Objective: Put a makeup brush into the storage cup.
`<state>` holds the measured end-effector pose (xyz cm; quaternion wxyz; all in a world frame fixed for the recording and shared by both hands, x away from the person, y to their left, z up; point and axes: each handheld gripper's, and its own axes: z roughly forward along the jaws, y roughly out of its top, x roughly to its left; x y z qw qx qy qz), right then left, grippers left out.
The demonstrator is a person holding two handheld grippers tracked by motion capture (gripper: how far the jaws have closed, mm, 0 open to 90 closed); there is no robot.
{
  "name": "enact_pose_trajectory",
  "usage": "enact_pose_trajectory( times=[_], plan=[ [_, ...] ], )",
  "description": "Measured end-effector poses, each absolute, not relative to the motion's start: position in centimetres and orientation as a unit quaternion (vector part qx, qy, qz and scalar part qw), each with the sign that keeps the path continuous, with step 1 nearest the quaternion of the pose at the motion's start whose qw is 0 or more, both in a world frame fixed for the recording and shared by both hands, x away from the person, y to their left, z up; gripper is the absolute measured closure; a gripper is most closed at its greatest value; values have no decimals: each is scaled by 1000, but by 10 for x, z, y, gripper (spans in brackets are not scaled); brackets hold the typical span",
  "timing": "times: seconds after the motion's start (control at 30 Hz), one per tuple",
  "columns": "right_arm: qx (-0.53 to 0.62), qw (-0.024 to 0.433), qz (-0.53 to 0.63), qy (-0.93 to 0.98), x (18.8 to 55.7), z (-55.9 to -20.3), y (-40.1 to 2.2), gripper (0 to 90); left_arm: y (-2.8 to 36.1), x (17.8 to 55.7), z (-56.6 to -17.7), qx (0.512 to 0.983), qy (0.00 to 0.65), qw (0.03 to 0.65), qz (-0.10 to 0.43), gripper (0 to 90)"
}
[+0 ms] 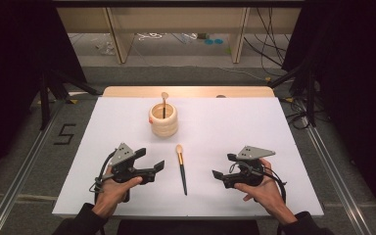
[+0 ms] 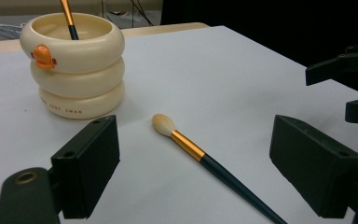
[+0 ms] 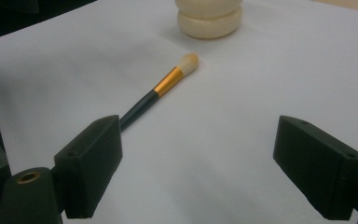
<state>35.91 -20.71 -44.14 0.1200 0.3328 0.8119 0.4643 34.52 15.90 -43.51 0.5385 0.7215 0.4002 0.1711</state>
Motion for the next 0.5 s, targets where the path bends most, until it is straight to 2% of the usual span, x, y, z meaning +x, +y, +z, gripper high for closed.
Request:
enact_pose_trajectory(
  times=[0.5],
  plan=[
    [327,122,461,816,358,-441,-203,162,161,325,-439,731,390,531,177,158]
  ],
)
